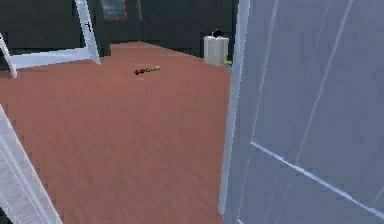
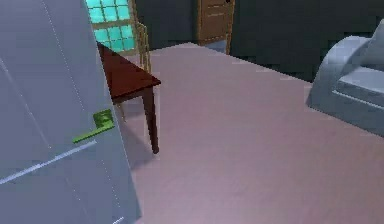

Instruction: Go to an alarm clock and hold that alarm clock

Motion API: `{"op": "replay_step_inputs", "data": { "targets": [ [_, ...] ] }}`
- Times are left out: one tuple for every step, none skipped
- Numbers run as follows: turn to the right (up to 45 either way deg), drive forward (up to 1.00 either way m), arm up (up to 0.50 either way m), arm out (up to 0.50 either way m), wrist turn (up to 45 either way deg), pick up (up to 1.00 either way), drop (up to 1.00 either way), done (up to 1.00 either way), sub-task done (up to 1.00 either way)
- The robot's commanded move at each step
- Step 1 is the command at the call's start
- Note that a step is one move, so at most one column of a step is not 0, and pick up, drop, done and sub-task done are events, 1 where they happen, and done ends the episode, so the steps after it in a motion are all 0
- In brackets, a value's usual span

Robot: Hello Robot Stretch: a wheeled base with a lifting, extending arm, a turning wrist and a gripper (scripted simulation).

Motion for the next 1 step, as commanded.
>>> {"op": "replay_step_inputs", "data": {
  "targets": [
    [0.0, 0.55, 0.00, 0.00, 0.0, 0.00, 0.00, 0.00, 0.00]
  ]
}}
